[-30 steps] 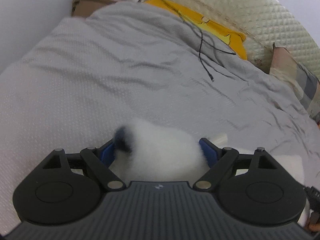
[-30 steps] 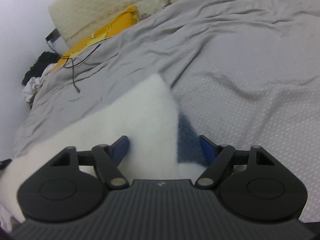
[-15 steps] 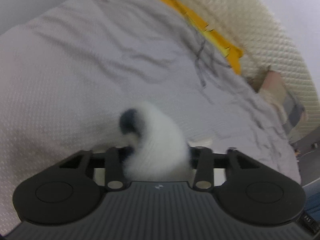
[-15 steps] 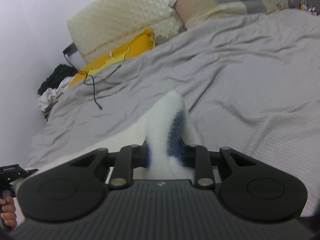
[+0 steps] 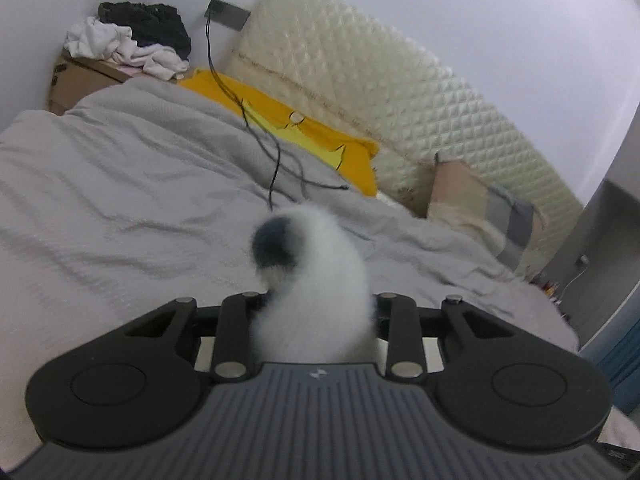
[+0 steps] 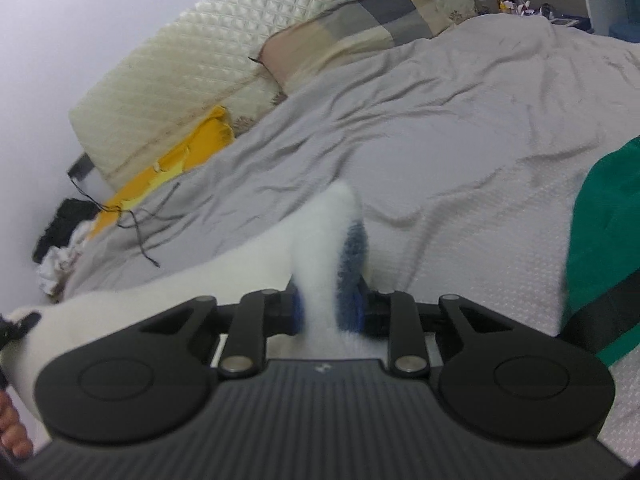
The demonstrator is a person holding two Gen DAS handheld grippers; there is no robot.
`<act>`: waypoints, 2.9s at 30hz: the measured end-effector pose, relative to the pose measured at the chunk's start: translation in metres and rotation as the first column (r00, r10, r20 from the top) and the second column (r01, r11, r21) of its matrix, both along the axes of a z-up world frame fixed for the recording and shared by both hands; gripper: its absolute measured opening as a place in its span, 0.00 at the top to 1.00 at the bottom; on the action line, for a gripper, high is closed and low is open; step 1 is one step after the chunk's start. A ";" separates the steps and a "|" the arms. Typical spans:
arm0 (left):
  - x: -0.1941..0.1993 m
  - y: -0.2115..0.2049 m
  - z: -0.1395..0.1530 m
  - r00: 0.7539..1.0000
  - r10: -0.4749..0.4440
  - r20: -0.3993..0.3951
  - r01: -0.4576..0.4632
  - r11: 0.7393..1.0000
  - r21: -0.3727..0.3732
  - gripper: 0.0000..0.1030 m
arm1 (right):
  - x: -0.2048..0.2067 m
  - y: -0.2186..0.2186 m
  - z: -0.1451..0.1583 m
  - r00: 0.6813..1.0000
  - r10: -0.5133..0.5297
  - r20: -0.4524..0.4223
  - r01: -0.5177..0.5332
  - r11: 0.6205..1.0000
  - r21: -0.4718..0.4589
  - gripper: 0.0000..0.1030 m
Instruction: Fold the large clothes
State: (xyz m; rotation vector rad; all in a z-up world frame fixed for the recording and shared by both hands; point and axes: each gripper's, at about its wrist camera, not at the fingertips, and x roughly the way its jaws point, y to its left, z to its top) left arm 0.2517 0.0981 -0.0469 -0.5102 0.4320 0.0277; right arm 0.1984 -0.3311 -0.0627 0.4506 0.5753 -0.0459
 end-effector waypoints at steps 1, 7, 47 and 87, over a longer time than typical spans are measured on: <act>0.011 0.000 -0.006 1.000 0.000 -0.011 0.000 1.000 0.010 0.65 | 0.004 0.002 -0.002 1.000 0.002 -0.008 -0.002 1.000 -0.016 0.74; 0.070 0.020 -0.062 0.972 0.018 -0.236 -0.020 1.000 -0.004 0.61 | 0.025 0.009 -0.025 0.997 0.004 -0.080 -0.009 0.997 -0.071 0.70; -0.033 -0.103 -0.053 0.953 -0.116 -0.278 0.225 0.890 0.398 0.22 | 0.005 0.076 -0.020 0.959 0.278 -0.062 -0.285 0.940 -0.190 0.40; -0.062 -0.006 -0.115 0.931 -0.134 -0.339 -0.094 0.810 -0.579 0.12 | -0.016 0.094 -0.020 0.954 0.290 -0.082 -0.300 0.941 -0.156 0.31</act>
